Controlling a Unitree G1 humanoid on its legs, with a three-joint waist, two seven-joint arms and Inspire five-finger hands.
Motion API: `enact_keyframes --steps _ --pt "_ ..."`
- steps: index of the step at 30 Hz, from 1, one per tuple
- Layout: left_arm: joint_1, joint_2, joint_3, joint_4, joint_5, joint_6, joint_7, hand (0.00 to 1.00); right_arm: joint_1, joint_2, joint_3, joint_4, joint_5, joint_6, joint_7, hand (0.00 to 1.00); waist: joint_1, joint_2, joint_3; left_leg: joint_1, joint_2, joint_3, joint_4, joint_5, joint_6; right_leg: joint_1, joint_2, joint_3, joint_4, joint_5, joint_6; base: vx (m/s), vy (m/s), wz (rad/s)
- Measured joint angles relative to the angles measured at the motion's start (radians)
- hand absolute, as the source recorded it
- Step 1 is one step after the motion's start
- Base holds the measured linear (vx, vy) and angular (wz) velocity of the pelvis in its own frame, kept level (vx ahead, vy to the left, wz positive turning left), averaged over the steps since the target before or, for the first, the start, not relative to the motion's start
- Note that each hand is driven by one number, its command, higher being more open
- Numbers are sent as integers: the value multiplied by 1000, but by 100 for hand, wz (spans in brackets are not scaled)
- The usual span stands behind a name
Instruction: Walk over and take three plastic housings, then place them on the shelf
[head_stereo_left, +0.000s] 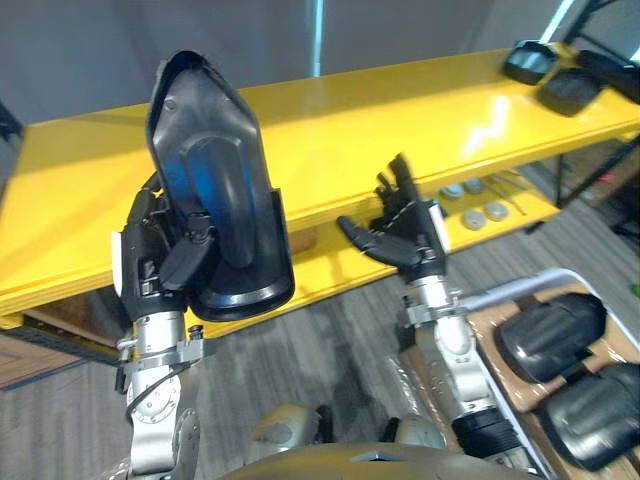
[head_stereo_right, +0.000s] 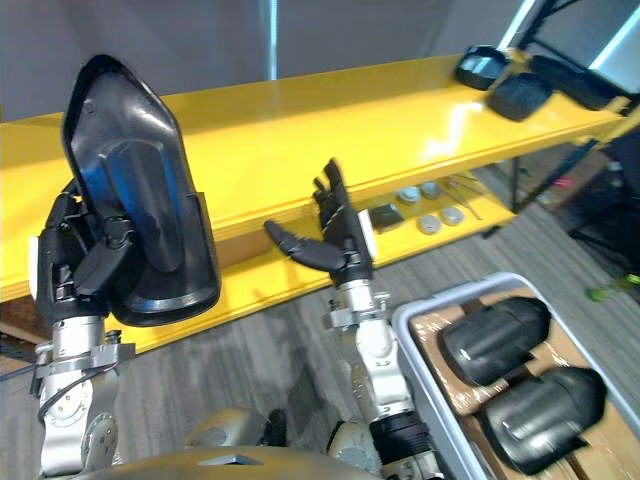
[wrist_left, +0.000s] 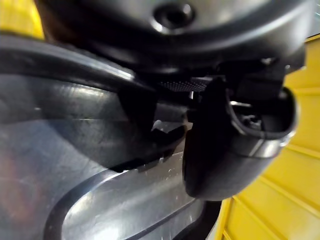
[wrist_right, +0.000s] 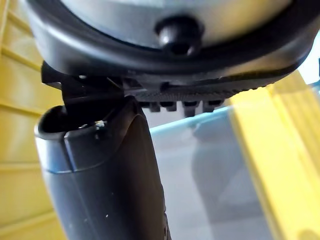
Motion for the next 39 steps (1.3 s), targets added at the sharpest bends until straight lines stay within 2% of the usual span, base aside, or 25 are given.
enact_keyframes --steps 2,4,5,6,7,8,9,10,11,12,13,14,15,16,17,18,19,20,21,24,28,32,35,39 --pt "10 -6 2 10 3 0 4 0 -10 -9 -33 -36 25 -14 14 100 -13 11 -11 66 -36 -42 -38 0 0 -17 28 43 -40 18 8 303 73 81" --pt "12 -12 6 10 4 0 3 0 -10 -29 -51 -67 45 -27 36 100 -14 27 -23 100 -47 -67 -60 0 -1 -23 73 55 -70 44 -8 310 33 63" --pt "14 -19 9 10 2 0 3 0 -12 -46 -66 -88 51 -29 52 100 -14 40 -44 109 -53 -85 -68 -1 -2 -33 118 50 -95 78 -27 312 34 63" --pt "14 -25 16 9 -1 0 2 0 -20 -64 -78 -102 57 -30 64 100 -17 44 -53 122 -67 -88 -72 -3 -6 -31 161 30 -123 120 -60 307 41 62" --pt "16 -25 21 9 -1 0 2 0 -26 -70 -84 -103 62 -30 73 100 -20 39 -60 125 -79 -86 -71 -5 -10 -26 179 20 -138 142 -76 308 42 69" --pt "15 -41 26 21 -2 -1 0 0 -35 -90 -101 -103 66 -30 84 100 -36 50 -68 124 -98 -84 -40 -21 -34 2 200 6 -177 186 -142 288 85 70" --pt "16 -65 24 35 -3 0 -8 0 -34 -105 -119 -100 66 -27 84 100 -43 77 -66 95 -92 -69 44 -24 -52 39 190 -4 -217 201 -140 383 193 92" --pt "7 -58 23 44 -3 1 -26 0 -24 -91 -161 -97 66 -24 74 100 -41 66 -54 -26 -31 38 312 -85 -38 109 181 -4 -303 203 -130 260 181 57" --pt "-3 -44 23 46 -3 1 -31 0 -23 -72 -181 -94 65 -23 73 100 -35 63 -45 -53 18 82 395 -120 -35 139 180 -4 -321 204 -130 286 76 44" --pt "-21 -25 25 56 -3 1 -39 0 -17 -47 -209 -92 64 -24 74 100 -34 35 -27 -96 116 122 454 -153 -62 189 160 -27 -343 205 -124 159 -46 22" --pt "-31 -21 25 63 -3 0 -42 0 -14 -44 -220 -93 64 -28 75 100 -38 24 -27 -115 160 131 438 -161 -81 197 148 -39 -344 203 -115 205 1 40" --pt "-59 -22 21 79 -3 -1 -54 0 -10 -44 -251 -99 63 -34 76 100 -42 18 -26 -155 237 135 350 -165 -128 199 128 -53 -340 189 -90 110 83 31" --pt "-72 -22 14 85 -3 -1 -61 0 -10 -44 -268 -100 63 -37 76 100 -42 19 -27 -164 267 128 275 -148 -155 198 119 -53 -329 184 -75 220 252 31" --pt "-97 -21 -26 102 -3 0 -75 0 -1 -39 -313 -98 56 -39 59 100 -54 21 -25 -135 302 147 83 36 -190 197 82 -48 -289 156 -22 225 265 16" --pt "-100 -19 -35 106 -3 0 -79 0 1 -34 -318 -98 51 -38 52 100 -56 15 -22 -124 285 147 70 43 -183 195 67 -44 -285 153 -19 214 289 22" --pt "-105 -7 -56 107 -2 1 -90 0 1 -25 -325 -102 42 -38 30 100 -79 1 -24 -100 238 160 24 56 -165 194 23 -41 -288 162 -5 164 327 11" --pt "-118 16 -71 107 -1 5 -109 0 -6 -25 -326 -105 41 -38 6 100 -89 -11 -20 -89 210 180 8 58 -160 197 -5 -29 -304 167 2 133 314 2" --pt "-126 29 -77 106 -1 13 -116 0 -8 -24 -326 -105 41 -38 -2 100 -89 -15 -20 -85 202 193 6 58 -159 198 -13 -19 -314 176 15 143 322 -23" --pt "-138 51 -85 106 0 31 -129 0 -7 -23 -326 -106 42 -36 -16 100 -90 -20 -19 -72 192 212 -4 57 -156 204 -23 -8 -334 196 43 76 145 -30" --pt "-150 76 -98 93 8 87 -154 0 33 -7 -349 -158 43 -25 -28 100 -103 -26 -17 -37 186 236 -8 35 -139 235 -26 10 -372 214 55 68 92 -35" --pt "-157 77 -162 30 8 168 -174 0 100 25 -402 -238 43 -21 -41 100 -140 -38 -17 -22 192 257 -21 19 -140 236 -16 47 -393 215 55 18 -1 -31" --pt "-255 92 -247 31 8 269 -186 0 182 29 -422 -285 42 23 -47 100 -183 -45 -19 -17 213 289 -12 -2 -148 225 2 92 -401 215 49 -69 -14 -35" --pt "-351 104 -278 65 7 317 -133 0 214 29 -423 -287 42 56 -44 100 -216 -48 -19 -7 226 332 -13 -3 -149 204 11 131 -397 216 40 -56 -2 -44" --pt "-550 101 -268 262 27 326 65 0 264 29 -425 -287 45 88 -28 100 -269 -48 -19 0 248 386 -7 -8 -157 176 30 188 -396 228 36 -40 -4 -44"
